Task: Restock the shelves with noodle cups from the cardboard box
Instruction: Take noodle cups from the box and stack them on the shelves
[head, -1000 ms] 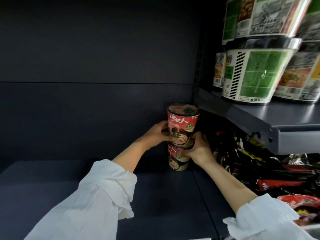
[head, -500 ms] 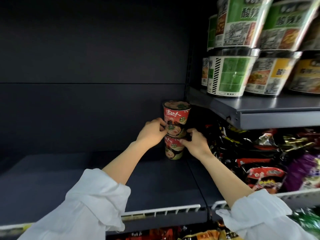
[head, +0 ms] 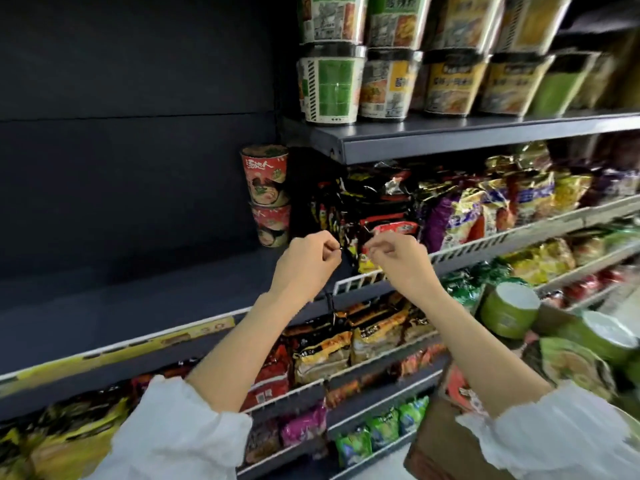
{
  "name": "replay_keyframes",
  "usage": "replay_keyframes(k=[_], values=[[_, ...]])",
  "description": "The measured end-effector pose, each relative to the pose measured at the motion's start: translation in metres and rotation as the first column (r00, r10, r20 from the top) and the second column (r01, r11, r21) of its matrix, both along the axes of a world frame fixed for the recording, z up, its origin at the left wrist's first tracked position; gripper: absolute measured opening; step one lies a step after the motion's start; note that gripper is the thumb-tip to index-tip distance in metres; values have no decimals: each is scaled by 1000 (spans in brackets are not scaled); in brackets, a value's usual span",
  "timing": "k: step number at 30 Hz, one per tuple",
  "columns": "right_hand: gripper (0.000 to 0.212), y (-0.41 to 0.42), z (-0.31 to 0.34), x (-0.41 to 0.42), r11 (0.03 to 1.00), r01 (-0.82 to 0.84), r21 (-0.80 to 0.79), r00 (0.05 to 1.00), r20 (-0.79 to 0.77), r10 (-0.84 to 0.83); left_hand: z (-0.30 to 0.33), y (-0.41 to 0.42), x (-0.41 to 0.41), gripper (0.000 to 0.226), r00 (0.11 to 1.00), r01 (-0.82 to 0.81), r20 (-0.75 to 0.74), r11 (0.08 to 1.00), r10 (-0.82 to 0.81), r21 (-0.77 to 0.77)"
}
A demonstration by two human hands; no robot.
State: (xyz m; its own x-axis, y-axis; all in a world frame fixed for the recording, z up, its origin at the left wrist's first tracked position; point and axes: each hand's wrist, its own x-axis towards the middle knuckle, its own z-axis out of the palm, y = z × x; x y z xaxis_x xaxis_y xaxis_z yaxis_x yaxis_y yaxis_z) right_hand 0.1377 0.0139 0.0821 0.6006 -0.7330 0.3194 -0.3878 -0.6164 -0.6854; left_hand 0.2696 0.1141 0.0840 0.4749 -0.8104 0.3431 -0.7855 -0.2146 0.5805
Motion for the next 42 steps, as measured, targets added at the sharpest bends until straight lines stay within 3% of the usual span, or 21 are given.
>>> replay_keyframes(k=[5, 12, 15, 20, 24, 27, 31, 38, 42], values=[[25, -23, -12, -74, 988, 156, 9, 985, -72, -155, -17, -38, -72, 19, 986, 69, 148, 994, -82, 90], [29, -102, -56, -185, 937, 350, 21, 910, -247, -334, -42, -125, -169, 25, 956, 253, 83, 938, -280, 238], [40, -141, -70, -227, 942, 336, -5, 865, -393, -311, -60, -173, -208, 30, 945, 281, 72, 905, -319, 318], [49, -206, -83, -277, 967, 241, -78, 750, -617, -237, -83, -244, -263, 57, 929, 257, 115, 837, -352, 483], [61, -241, -98, -297, 981, 180, -78, 650, -739, -178, -93, -286, -272, 85, 954, 167, 102, 782, -282, 600], [70, -256, -107, -303, 980, 196, 14, 650, -750, -119, -102, -305, -267, 102, 976, 101, 75, 735, -202, 671], [83, -259, -114, -306, 967, 207, 150, 687, -726, -35, -113, -311, -270, 101, 988, 91, 37, 763, -149, 639], [79, -251, -92, -303, 978, 199, 55, 735, -669, -112, -88, -287, -272, 86, 974, 25, 193, 906, -117, 423], [64, -229, -59, -297, 974, 223, -33, 807, -555, -204, -56, -258, -269, 84, 960, -31, 278, 971, -37, 237]])
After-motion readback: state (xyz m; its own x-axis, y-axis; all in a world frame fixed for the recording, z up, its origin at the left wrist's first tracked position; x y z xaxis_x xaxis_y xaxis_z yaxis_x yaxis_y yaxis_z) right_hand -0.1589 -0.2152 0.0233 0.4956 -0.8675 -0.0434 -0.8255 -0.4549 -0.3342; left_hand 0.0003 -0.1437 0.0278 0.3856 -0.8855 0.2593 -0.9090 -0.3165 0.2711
